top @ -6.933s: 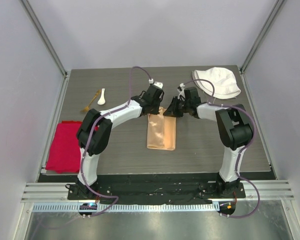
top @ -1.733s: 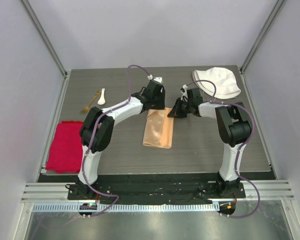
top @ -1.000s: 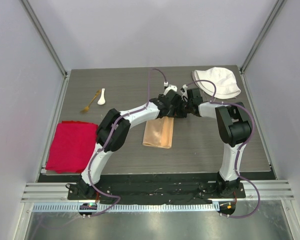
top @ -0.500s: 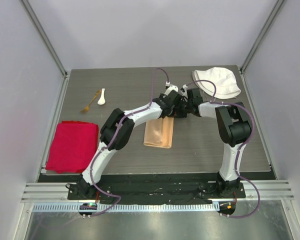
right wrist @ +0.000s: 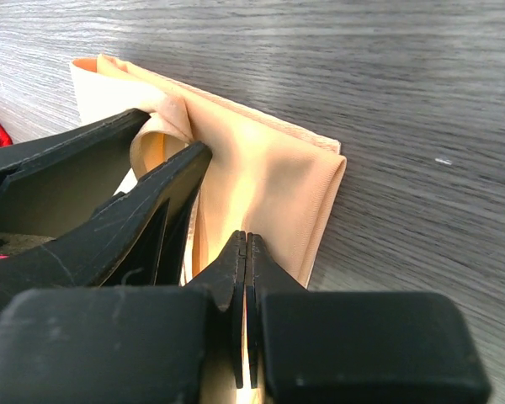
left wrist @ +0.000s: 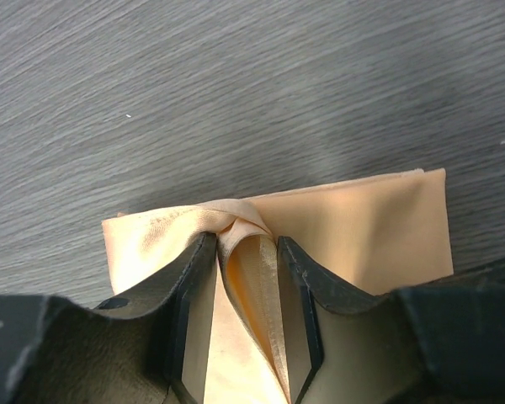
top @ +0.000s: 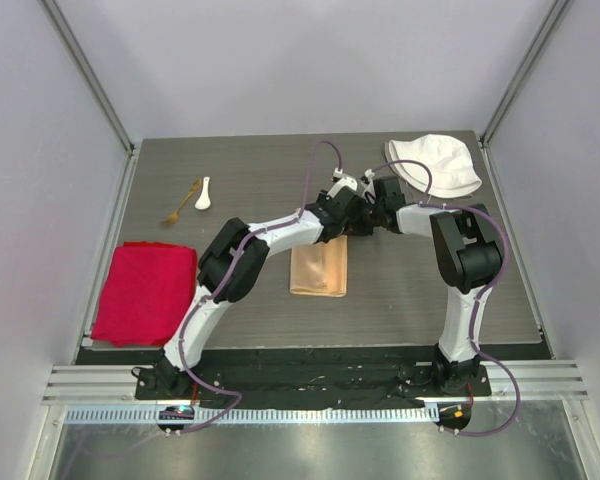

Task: Fold the napkin into a case and place the utensils inside
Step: Fold the lower triangle-folded napkin at the center of the board.

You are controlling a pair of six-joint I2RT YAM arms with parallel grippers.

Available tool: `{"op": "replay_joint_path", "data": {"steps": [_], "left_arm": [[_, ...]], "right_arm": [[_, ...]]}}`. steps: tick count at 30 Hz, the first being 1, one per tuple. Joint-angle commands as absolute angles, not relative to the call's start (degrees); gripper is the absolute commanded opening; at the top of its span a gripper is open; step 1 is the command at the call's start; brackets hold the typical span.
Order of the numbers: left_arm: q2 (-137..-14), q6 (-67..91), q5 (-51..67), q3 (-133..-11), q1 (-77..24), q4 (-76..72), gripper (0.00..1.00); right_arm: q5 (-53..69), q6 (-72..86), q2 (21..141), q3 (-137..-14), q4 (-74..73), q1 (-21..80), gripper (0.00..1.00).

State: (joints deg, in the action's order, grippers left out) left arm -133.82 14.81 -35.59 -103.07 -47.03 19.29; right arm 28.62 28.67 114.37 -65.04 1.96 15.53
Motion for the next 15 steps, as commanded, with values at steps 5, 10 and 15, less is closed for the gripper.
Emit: {"op": "replay_joint_path", "data": {"steps": [5, 10, 15], "left_arm": [[-131.1, 12.7, -36.0, -102.5, -47.1, 18.5, 0.40], [-127.5, 16.7, -31.6, -105.1, -47.5, 24.0, 0.60], [-119.5, 24.1, -24.3, -103.5, -47.5, 28.9, 0.56]], "right_arm": [[26.8, 27.1, 115.3, -65.4, 1.5, 15.3, 0.01], [27.1, 26.6, 115.8, -66.0, 1.2, 15.3, 0.01], [27.1, 25.8, 116.2, -67.8, 0.4, 15.3, 0.01]]}}
